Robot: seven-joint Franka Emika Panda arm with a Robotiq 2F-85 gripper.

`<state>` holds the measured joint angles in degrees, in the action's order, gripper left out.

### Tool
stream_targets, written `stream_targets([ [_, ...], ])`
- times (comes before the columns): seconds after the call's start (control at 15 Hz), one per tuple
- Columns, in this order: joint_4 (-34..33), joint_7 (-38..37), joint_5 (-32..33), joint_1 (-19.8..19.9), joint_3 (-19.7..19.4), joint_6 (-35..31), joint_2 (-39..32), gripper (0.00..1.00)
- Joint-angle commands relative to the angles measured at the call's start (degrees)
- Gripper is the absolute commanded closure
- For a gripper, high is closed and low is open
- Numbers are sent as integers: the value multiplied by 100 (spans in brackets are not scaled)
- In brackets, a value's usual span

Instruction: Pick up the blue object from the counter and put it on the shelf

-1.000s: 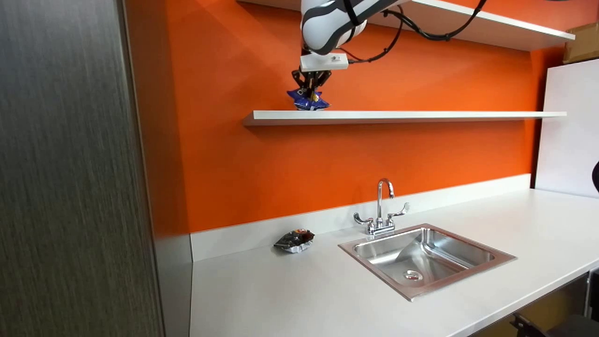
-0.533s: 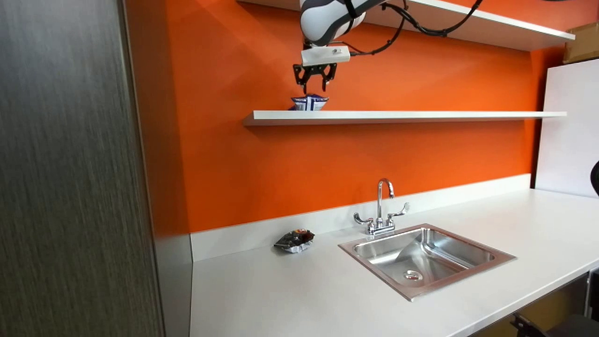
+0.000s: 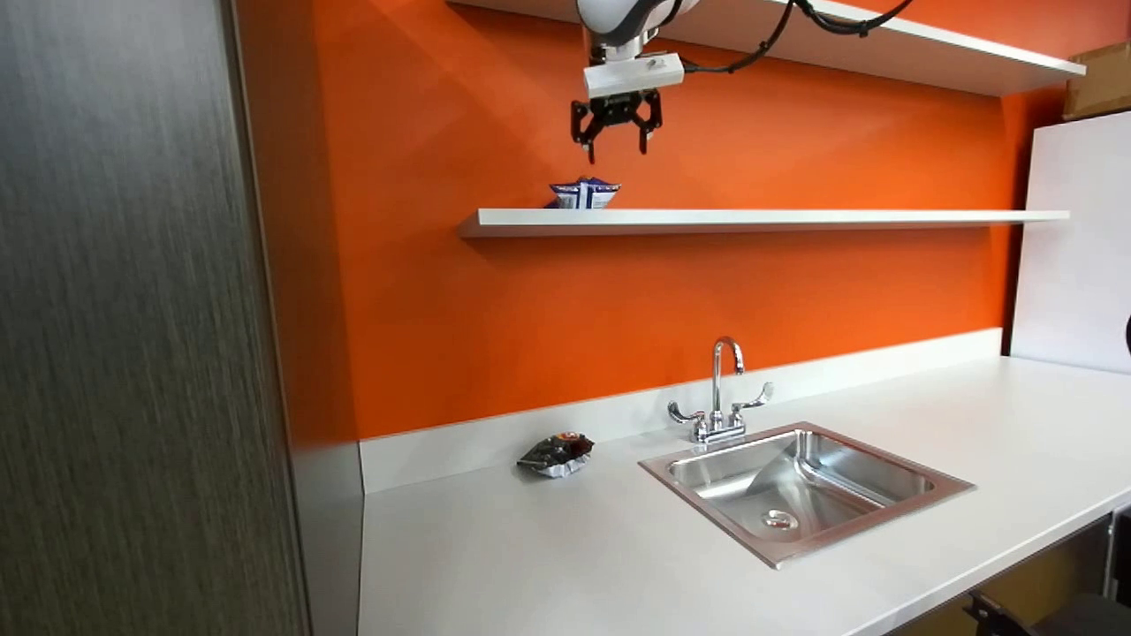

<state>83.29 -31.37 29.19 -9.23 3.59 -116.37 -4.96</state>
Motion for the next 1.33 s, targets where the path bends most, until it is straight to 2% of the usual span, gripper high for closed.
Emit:
stream_targets([
  [0.0,661,334,-448,-15,62,714,682,0],
  [0.47,2217,1760,-1984,106,125,1538,1966,0],
  [0.67,3048,2371,-2164,161,64,1618,2353,0],
  [1.0,4616,3085,-2118,197,-40,1206,2840,0],
  [1.27,5715,3200,-2215,171,-80,630,3200,0],
])
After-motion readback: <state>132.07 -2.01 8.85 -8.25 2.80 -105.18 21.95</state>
